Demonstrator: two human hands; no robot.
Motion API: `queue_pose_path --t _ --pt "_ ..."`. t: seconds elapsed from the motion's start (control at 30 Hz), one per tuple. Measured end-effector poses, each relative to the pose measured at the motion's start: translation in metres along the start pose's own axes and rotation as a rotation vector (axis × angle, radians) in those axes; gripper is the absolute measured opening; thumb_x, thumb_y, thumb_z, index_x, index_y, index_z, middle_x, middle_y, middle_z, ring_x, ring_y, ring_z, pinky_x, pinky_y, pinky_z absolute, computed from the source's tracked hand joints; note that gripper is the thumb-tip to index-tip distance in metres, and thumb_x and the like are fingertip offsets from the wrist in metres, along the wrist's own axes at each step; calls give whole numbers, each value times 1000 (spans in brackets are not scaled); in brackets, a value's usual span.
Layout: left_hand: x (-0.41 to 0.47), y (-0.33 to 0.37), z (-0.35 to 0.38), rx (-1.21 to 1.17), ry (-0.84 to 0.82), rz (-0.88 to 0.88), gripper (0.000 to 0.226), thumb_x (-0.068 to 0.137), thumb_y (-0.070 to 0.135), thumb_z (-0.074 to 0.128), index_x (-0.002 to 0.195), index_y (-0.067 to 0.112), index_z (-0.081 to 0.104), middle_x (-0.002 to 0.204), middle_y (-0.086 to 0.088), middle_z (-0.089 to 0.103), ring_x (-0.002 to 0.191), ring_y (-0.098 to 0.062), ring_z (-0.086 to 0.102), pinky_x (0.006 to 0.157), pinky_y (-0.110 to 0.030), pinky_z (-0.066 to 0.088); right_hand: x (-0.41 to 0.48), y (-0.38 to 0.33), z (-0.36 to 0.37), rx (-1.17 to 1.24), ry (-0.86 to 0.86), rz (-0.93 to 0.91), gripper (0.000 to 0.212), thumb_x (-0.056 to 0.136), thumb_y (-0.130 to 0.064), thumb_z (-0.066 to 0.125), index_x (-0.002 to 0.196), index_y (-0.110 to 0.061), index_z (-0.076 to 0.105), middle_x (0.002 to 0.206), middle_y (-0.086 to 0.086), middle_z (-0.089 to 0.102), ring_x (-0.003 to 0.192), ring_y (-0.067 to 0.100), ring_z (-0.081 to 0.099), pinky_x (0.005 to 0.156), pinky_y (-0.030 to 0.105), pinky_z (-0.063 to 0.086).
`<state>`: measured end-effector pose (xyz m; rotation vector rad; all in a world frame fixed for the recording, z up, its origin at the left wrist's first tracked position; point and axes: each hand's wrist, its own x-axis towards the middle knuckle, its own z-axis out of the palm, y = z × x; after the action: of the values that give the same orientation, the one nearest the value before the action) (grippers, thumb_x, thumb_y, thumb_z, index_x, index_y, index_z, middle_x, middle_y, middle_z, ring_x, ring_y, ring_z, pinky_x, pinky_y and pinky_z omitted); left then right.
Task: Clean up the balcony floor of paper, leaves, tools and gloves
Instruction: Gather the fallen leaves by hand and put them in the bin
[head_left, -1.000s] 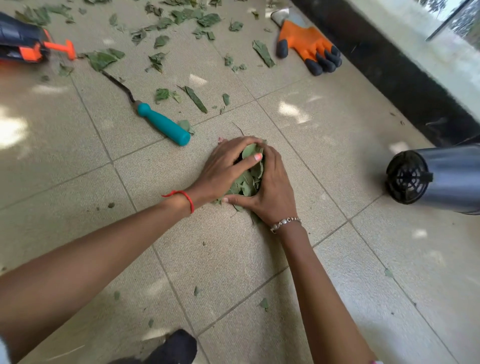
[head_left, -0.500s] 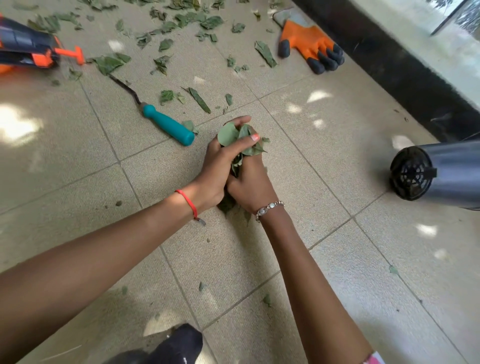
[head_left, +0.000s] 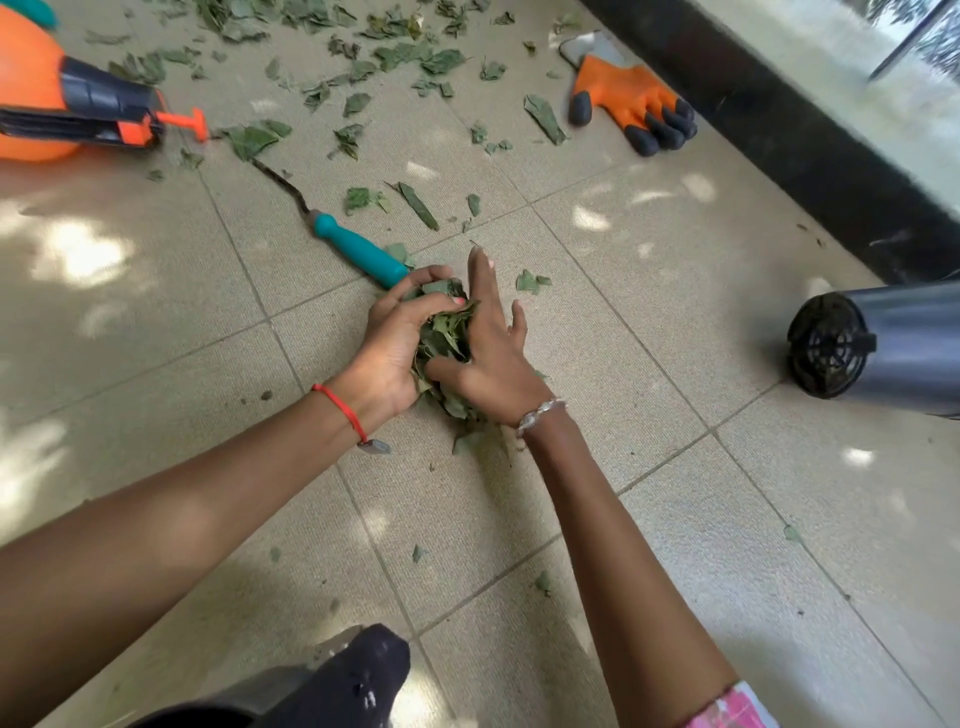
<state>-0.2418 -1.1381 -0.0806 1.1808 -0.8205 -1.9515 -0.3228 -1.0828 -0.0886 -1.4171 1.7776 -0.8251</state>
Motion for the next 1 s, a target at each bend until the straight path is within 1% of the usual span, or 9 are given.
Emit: queue_pose_path --t 0.1,0.2,0.33,0.47,0.57,0.63,0.7,0.87,1.0 --pt "-2 4 -5 44 114 61 28 81 -8 55 79 19 58 77 -1 64 66 -12 62 55 -20 52 3 6 -22 248 16 -33 110 59 -53 57 148 -21 1 157 1 -2 143 14 -1 116 43 4" --pt "-4 10 -17 69 153 101 30 80 -12 53 77 18 55 78 -1 61 59 -8 59 52 -17 50 17 21 -38 195 158 32 80 75 -55 48 144 -21 26 156 1 11 142 16 14 113 39 17" --pt "-6 14 -33 188 174 174 31 77 -11 54 76 20 54 82 3 60 75 -4 57 62 -10 48 34 51 -33 -223 115 84 65 86 -51 24 141 -17 36 155 2 18 142 15 16 117 39 4" --pt "-8 17 -46 203 233 180 32 75 -10 56 72 22 54 82 1 60 81 -12 56 77 -26 47 15 46 -16 -221 -45 -93 58 89 -45 24 136 -17 44 149 2 33 138 14 26 115 34 5" --pt "-10 21 -55 128 248 160 33 77 -12 54 72 21 55 76 0 59 65 -14 57 62 -25 48 -18 32 -15 -25 -162 -74 69 80 -52 46 141 -21 35 148 0 33 130 12 34 112 38 25" --pt "-12 23 -59 99 250 158 33 78 -12 53 73 20 54 75 0 59 57 -11 56 53 -22 47 -43 30 -7 -106 -218 -58 101 66 -68 56 147 -24 14 155 -1 13 139 16 19 114 38 18" --pt "-13 26 -64 83 269 159 32 79 -12 53 73 20 55 73 0 59 50 -9 57 49 -19 47 -66 31 15 -440 -167 -115 122 54 -86 45 147 -26 -5 156 0 -9 144 18 -4 116 40 -1" --pt "-15 28 -69 52 316 187 32 79 -13 51 73 18 54 73 0 58 46 -5 56 44 -16 46 -64 16 67 -645 115 3 106 65 -87 30 144 -29 -10 156 10 -8 143 30 -10 113 52 -11" --pt "-15 33 -80 25 354 213 30 80 -11 51 73 18 54 75 0 58 47 -2 56 46 -16 46 -28 -1 65 -724 102 -36 87 82 -73 32 148 -23 4 157 6 -3 143 29 -10 110 54 -15"
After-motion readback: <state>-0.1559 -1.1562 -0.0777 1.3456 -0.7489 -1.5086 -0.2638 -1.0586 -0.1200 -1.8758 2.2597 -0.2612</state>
